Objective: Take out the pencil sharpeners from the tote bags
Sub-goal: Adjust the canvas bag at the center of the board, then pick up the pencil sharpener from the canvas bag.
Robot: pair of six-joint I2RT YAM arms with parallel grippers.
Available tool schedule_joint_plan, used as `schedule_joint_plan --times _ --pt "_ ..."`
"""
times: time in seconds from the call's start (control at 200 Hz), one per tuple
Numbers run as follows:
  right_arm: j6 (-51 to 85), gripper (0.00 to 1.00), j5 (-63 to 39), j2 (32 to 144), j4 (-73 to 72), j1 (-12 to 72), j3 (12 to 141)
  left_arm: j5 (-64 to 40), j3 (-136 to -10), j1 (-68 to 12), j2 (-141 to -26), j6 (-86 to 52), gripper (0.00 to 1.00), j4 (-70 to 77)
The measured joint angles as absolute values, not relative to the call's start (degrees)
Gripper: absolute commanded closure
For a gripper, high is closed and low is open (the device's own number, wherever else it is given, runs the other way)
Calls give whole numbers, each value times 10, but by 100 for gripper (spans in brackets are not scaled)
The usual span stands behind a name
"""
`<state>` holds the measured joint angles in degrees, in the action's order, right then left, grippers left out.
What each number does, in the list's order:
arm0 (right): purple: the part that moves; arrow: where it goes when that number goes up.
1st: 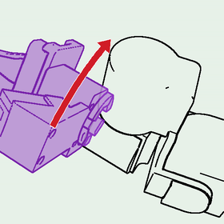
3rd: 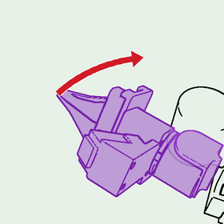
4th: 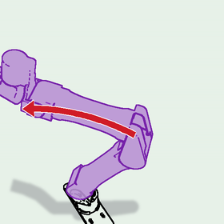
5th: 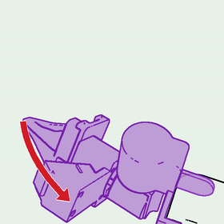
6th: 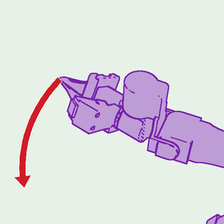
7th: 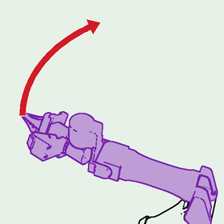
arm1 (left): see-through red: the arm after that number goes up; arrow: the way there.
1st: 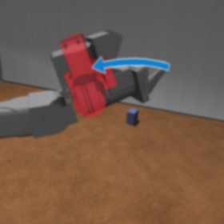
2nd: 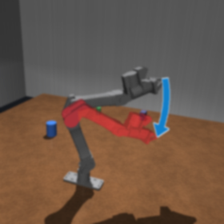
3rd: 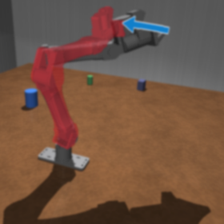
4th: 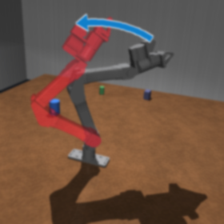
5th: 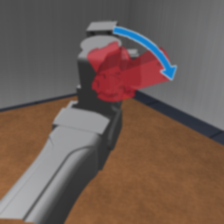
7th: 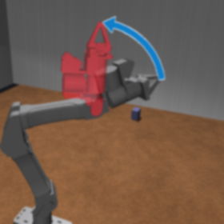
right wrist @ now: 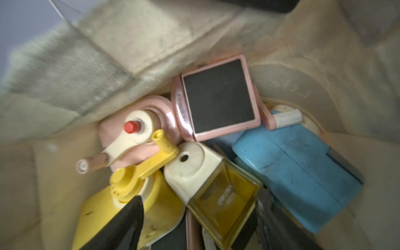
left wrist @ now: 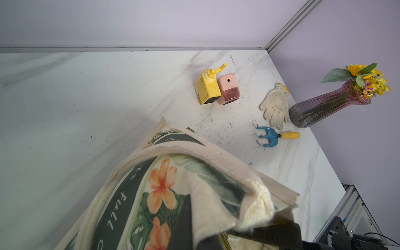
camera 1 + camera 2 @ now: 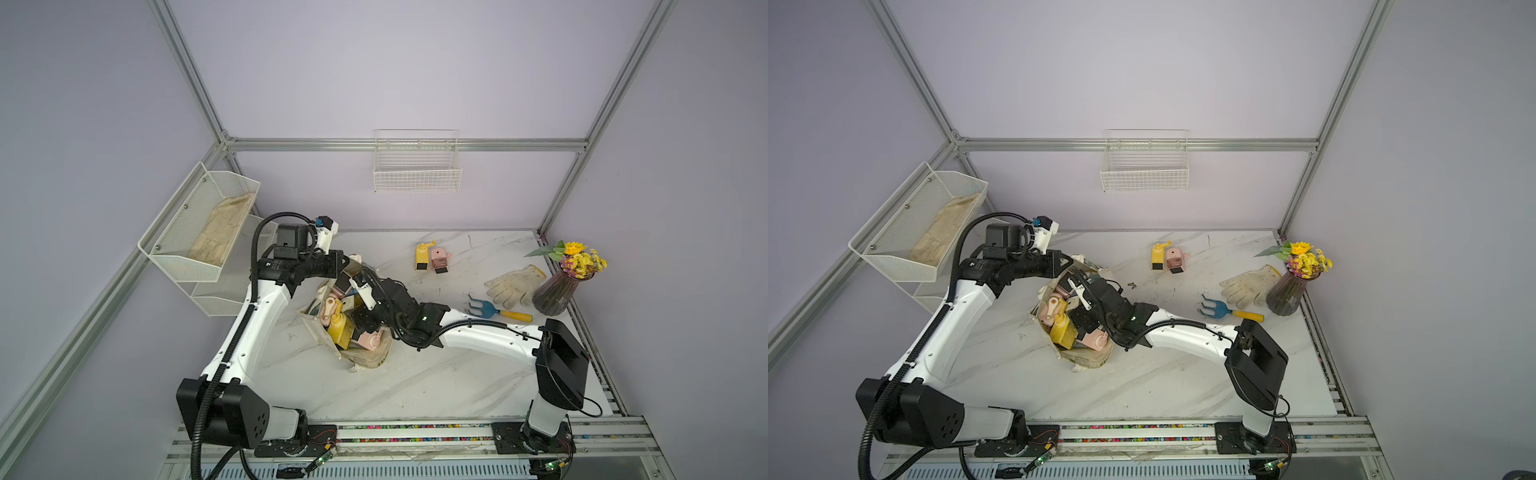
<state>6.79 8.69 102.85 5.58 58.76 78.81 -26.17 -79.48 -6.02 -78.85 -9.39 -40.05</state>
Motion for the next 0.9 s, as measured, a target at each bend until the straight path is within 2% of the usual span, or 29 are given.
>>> schedule_joint_plan --times 0.205,0.3,0.48,0.695,0.9 --pt "64 15 129 1059 49 585 788 -259 -795 -60 -788 -94 100 -400" --pt "69 22 133 1078 44 583 792 -256 -795 -60 -788 -94 100 -400" --pt "51 31 74 1076 18 577 769 -250 -795 -59 -788 -94 100 -401" --pt "37 33 -8 1025 -29 577 706 -251 -795 -60 -788 -93 100 -401" --pt "33 38 -8 1015 -42 582 702 -251 -795 -59 -788 -93 100 -401"
